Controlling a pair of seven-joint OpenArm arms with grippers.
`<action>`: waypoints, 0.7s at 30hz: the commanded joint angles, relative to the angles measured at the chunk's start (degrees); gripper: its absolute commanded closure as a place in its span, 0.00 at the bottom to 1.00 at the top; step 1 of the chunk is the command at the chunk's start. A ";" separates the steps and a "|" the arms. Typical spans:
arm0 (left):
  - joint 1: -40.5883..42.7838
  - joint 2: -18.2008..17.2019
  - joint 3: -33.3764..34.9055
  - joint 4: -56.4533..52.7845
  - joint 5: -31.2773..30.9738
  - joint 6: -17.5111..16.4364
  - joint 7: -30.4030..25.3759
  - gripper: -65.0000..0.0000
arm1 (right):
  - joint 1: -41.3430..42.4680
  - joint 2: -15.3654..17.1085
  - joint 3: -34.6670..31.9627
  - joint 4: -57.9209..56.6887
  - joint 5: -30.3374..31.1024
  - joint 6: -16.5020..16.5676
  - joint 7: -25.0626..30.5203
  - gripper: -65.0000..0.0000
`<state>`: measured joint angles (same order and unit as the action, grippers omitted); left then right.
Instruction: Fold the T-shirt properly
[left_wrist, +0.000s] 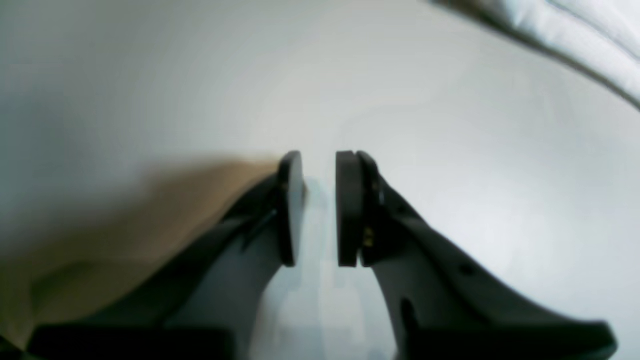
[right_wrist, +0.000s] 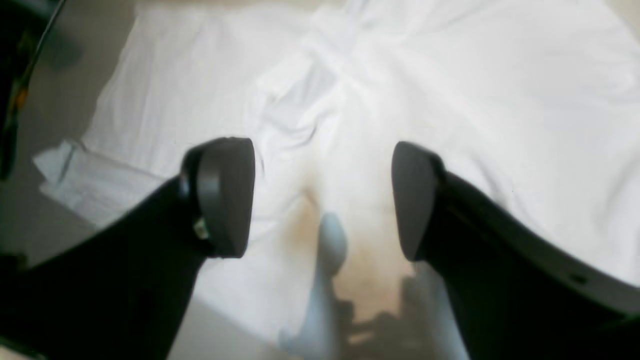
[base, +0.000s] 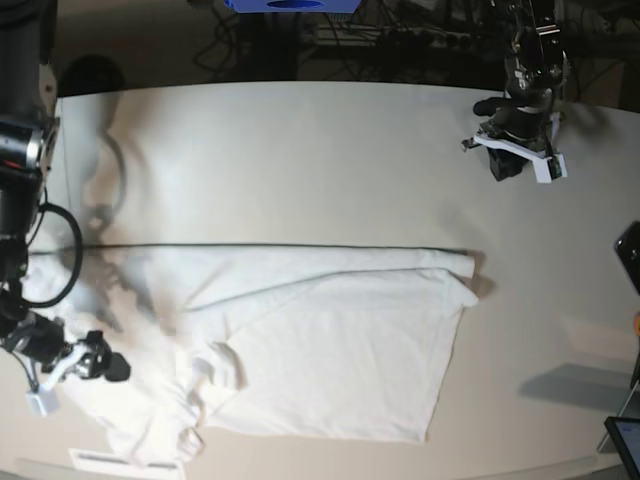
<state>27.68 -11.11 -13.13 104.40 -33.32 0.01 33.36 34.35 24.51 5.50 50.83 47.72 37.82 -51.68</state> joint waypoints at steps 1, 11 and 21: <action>-0.65 -0.71 -0.19 1.05 -0.22 -0.23 -1.76 0.83 | -0.55 0.67 0.17 5.66 2.43 1.87 -1.02 0.44; -5.84 -2.12 4.99 1.23 -0.13 -0.32 -1.94 0.89 | -16.99 0.94 0.52 26.49 2.43 -4.02 -4.36 0.89; -16.39 3.16 15.98 -0.44 22.02 -0.14 -6.86 1.00 | -21.91 1.20 0.35 27.98 -21.48 -4.02 0.65 0.99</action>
<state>11.60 -7.38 3.11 103.35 -11.53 -0.36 27.07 11.46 24.97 5.39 77.62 25.15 33.56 -51.55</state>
